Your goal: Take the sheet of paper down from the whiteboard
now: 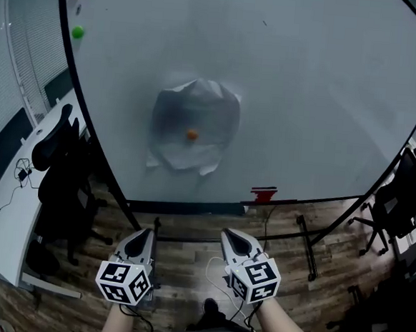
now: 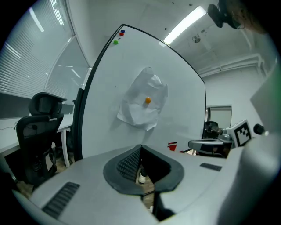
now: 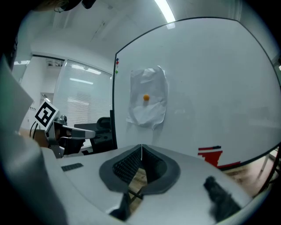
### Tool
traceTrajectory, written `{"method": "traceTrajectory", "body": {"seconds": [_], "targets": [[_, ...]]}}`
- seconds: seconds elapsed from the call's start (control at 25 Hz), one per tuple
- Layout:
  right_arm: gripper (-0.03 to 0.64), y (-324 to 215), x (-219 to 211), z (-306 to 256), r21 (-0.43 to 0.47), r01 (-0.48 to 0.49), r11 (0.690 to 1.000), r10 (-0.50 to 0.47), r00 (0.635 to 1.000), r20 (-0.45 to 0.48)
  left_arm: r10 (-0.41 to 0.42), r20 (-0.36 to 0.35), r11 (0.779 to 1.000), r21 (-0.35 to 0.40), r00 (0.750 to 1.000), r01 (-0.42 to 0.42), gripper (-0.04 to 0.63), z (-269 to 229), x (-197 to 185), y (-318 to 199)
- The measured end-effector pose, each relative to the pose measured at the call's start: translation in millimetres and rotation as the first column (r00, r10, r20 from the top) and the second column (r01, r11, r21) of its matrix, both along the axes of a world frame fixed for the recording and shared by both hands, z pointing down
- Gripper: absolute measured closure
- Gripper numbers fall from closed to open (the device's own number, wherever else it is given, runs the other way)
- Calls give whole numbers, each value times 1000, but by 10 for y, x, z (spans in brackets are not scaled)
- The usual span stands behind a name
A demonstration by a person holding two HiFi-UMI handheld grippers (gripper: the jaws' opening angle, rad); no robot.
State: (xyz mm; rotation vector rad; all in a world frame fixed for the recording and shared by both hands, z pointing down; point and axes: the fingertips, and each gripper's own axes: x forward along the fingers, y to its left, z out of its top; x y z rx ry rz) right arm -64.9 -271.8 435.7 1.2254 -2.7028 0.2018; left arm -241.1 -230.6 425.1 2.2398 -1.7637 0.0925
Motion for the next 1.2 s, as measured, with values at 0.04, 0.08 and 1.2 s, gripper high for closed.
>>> {"method": "traceTrajectory", "body": {"seconds": [0.04, 0.08, 1.2], "targets": [[594, -85, -30, -35, 11, 13, 1000, -13, 1000, -1, -10, 10, 1000, 3, 1000, 10, 581, -25, -12, -69], [594, -172, -57, -68, 23, 25, 999, -25, 1000, -3, -23, 22, 1000, 8, 999, 23, 581, -52, -27, -142], [592, -1105, -522, -451, 126, 74, 989, -87, 991, 100, -116, 66, 988, 114, 991, 108, 578, -352, -420, -1212]]}}
